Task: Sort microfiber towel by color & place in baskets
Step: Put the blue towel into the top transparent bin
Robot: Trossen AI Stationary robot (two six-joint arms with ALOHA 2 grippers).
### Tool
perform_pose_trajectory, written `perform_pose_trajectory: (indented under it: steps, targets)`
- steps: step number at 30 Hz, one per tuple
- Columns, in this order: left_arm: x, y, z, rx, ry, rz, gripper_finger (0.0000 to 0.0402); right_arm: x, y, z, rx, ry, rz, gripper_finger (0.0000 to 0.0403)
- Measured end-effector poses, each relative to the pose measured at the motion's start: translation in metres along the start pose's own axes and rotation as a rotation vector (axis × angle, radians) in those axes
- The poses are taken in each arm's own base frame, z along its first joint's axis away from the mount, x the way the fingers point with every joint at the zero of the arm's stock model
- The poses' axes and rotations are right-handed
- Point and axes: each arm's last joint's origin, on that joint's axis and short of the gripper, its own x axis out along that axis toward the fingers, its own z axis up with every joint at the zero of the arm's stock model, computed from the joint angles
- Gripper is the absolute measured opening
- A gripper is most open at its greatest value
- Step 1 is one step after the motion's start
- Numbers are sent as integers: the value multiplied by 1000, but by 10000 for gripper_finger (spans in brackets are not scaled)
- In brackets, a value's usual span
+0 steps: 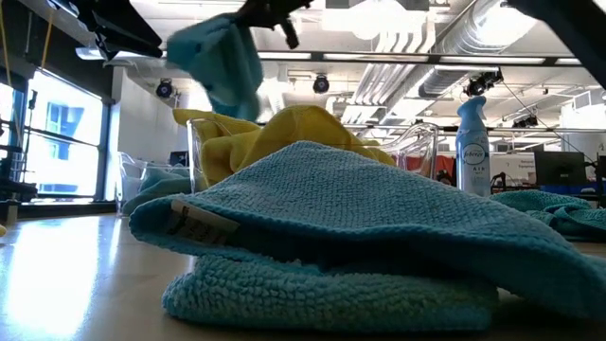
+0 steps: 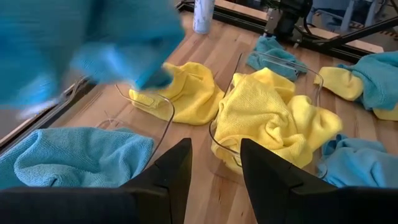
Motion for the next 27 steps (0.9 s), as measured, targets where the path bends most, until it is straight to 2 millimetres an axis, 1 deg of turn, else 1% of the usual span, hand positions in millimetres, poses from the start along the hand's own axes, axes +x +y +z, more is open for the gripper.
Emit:
perform_pose_trajectory:
  steps: [2,4,6,10,12,14,16,19,22,24,27]
  targets:
    - [0,0,0,0,0,1,126,10,-2,-4,0,45,-23,0]
    - [0,0,0,0,1,1,126,20,-6,-16,-3,120,-81,0]
    - [0,0,0,0,1,1,126,35,-15,-32,-18,181,-154,0]
    - [0,0,0,19,0,2,126,64,-30,-67,-17,296,-209,0]
    - [0,0,0,24,0,3,126,76,-38,-85,-12,358,-234,0]
    - [0,0,0,24,0,3,126,87,-44,-101,-13,402,-241,0]
    - [0,0,0,25,-1,4,126,95,-48,-112,-6,432,-214,0]
    - [0,1,0,24,-5,20,126,104,-51,-123,-16,455,-164,0]
    - [0,1,0,25,-9,36,126,108,-55,-133,-12,501,-171,2]
    - [0,1,0,24,-11,43,126,108,-57,-134,-7,515,-172,15]
    - [0,1,0,24,-12,45,126,103,-60,-129,22,527,-184,51]
